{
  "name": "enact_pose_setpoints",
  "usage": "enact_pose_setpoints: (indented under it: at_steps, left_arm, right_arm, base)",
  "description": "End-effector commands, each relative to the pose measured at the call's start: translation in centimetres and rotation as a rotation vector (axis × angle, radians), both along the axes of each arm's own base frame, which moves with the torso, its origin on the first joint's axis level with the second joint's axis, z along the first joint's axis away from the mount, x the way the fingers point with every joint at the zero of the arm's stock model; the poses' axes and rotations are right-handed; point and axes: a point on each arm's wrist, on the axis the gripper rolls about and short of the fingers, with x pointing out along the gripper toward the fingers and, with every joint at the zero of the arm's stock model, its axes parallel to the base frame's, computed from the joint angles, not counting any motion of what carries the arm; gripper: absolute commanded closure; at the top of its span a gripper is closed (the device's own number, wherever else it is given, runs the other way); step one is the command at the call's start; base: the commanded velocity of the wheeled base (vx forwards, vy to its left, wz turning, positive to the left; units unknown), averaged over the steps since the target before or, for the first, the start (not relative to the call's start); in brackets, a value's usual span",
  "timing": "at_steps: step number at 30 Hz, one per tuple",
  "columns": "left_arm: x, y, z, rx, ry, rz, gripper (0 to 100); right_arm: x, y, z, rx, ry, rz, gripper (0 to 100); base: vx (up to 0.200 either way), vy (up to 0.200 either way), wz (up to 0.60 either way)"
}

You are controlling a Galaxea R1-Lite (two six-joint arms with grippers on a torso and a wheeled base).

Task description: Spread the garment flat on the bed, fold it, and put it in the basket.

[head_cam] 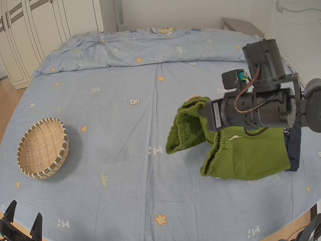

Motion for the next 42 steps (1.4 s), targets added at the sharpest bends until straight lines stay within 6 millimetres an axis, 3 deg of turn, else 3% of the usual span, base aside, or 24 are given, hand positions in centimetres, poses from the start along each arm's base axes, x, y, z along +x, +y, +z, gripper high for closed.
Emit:
enact_pose_setpoints:
  at_steps: [1,5,13,25,26,36,42]
  left_arm:
    - [0.0,0.0,-0.5,0.0,0.0,0.001,0]
    - [0.0,0.0,-0.5,0.0,0.0,0.003,0]
    - [0.0,0.0,-0.5,0.0,0.0,0.003,0]
    - [0.0,0.0,-0.5,0.0,0.0,0.003,0]
    - [0.0,0.0,-0.5,0.0,-0.003,0.003,0]
    - [0.0,0.0,-0.5,0.0,-0.002,0.003,0]
    - [0.0,0.0,-0.5,0.0,-0.002,0.003,0]
  right_arm:
    - [0.0,3.6,-0.6,0.013,0.014,0.063,100]
    - [-0.9,6.9,-0.9,0.06,0.04,0.112,100]
    - [-1.3,11.3,-1.7,0.055,0.018,0.146,100]
    - [-1.6,13.6,-1.7,0.069,-0.005,0.173,100]
    - [-1.6,13.7,-1.7,0.068,-0.005,0.171,0]
    - [-1.4,15.1,-2.1,0.09,0.0,0.157,0]
    - [-1.3,14.0,-1.2,0.14,0.023,0.117,0]
  base:
    - [0.0,0.0,0.0]
    - [0.0,0.0,0.0]
    - [0.0,0.0,0.0]
    - [0.0,0.0,0.0]
    - [0.0,0.0,0.0]
    - [0.0,0.0,0.0]
    - [0.0,0.0,0.0]
